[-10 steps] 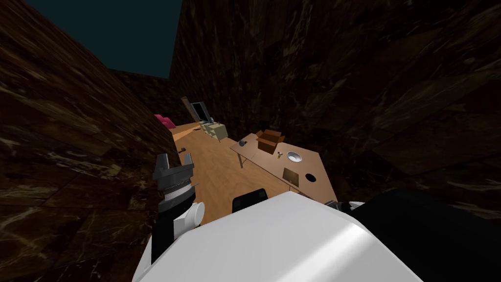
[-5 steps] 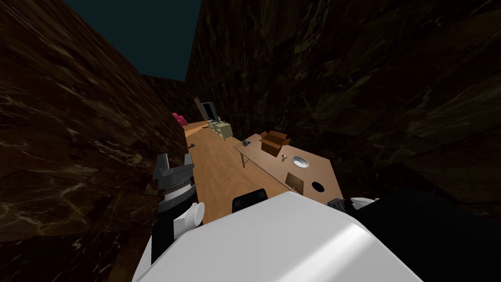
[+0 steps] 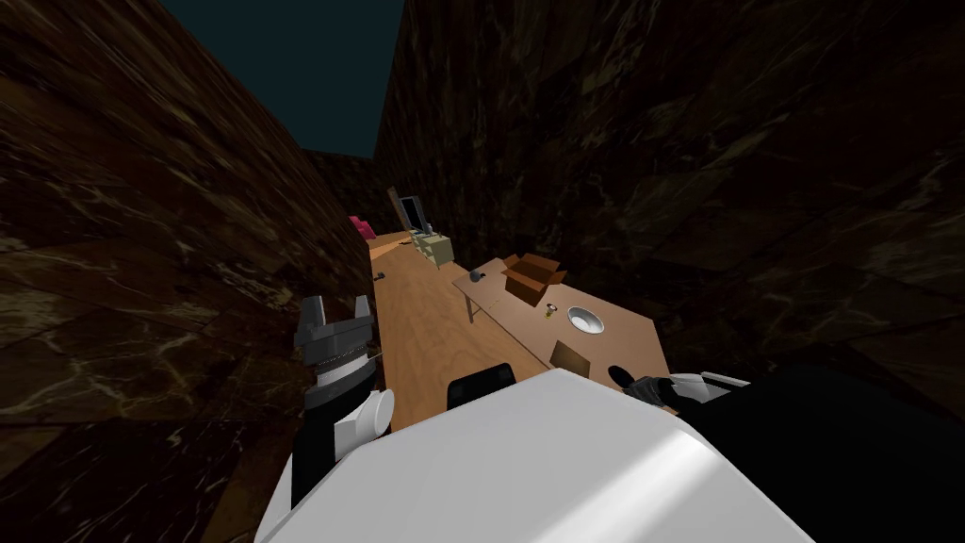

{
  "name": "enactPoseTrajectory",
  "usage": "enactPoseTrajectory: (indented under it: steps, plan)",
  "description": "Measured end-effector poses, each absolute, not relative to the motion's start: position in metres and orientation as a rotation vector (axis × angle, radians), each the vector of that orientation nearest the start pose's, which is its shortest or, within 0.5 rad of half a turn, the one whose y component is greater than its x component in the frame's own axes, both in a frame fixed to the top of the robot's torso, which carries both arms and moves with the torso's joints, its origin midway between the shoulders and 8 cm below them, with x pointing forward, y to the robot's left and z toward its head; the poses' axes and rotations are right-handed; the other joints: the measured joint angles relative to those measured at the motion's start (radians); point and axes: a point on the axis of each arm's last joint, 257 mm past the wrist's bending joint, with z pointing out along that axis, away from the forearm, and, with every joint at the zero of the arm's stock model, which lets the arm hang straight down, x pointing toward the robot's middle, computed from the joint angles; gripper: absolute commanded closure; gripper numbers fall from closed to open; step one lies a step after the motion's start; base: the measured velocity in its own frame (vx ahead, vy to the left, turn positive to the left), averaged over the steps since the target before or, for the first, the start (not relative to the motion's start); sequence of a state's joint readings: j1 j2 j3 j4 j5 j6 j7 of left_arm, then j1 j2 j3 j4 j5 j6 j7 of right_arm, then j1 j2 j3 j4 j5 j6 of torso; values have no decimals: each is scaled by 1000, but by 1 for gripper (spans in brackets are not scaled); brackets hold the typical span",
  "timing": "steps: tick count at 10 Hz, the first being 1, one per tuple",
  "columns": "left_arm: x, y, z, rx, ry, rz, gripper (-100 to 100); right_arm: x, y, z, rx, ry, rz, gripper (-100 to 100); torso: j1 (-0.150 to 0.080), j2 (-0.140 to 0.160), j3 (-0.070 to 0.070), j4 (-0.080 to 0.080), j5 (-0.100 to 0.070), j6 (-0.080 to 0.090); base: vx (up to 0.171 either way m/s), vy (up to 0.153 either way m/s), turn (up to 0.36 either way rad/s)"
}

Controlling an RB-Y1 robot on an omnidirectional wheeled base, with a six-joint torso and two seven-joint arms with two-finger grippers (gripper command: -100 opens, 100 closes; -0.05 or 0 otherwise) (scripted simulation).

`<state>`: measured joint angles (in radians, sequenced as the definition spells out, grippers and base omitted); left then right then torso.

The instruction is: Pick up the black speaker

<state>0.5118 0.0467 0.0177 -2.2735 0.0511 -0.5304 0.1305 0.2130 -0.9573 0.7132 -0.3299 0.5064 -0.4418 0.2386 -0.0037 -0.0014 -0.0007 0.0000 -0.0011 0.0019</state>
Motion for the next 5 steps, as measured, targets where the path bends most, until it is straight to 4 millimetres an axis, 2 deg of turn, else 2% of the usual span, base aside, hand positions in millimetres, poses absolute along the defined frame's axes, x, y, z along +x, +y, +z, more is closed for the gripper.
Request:
enactPoseTrajectory:
  steps: [1,5]
  plan:
    - [338,287,24,-693,574,-1439,0,2,-694,-516,-90,2966,-441,-100,2,1,0,0,1,0,-10,-56,65]
    - [338,287,24,-693,574,-1439,0,-1,-682,-531,-66,2969,-449,-100,1,2,1,0,0,0,-8,-41,21]
